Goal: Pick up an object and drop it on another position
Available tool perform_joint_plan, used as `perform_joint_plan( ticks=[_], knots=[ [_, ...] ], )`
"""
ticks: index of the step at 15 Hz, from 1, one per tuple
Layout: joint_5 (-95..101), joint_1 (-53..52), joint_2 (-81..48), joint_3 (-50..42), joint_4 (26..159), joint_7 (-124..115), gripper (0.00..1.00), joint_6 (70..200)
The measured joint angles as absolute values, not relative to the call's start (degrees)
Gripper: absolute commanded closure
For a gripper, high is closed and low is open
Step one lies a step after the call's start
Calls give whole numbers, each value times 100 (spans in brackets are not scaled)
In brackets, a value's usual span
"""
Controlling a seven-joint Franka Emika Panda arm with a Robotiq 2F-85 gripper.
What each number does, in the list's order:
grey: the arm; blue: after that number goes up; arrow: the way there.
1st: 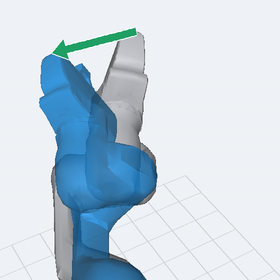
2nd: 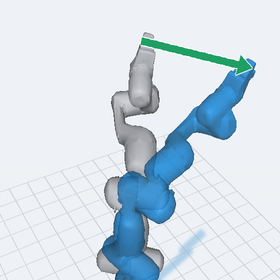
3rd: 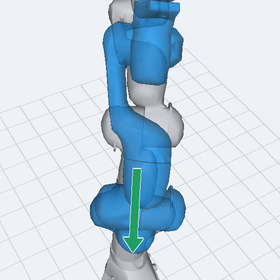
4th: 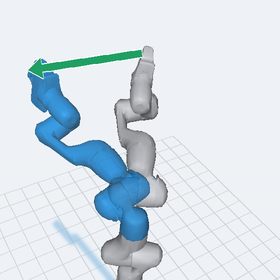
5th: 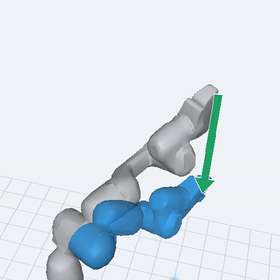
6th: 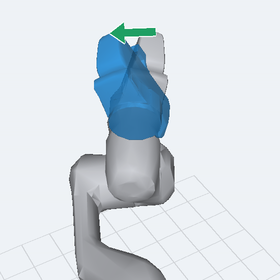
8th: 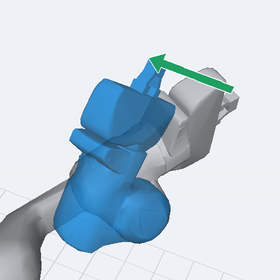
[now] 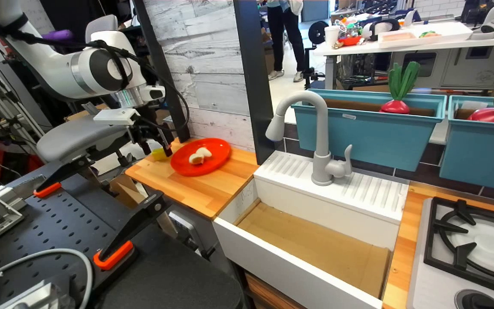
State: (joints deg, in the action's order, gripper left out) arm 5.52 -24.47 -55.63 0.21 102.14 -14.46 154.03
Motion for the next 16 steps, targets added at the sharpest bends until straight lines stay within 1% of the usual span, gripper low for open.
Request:
perform_joint_plan(
  ticks=[1,2,4,6,7,16],
  knots=[
    [552,-2455,-5589,21,10178,-1428,32,15383],
    [552,-2458,-5607,21,10147,-1404,42,15348],
    [552,-2460,-5619,22,10084,-1358,58,15238],
    [552,-2462,-5619,25,10053,-1303,71,15210],
    [554,-2464,-5618,30,10051,-1264,75,15210],
    [554,-2461,-5537,180,10069,-1026,75,15209]
  ],
)
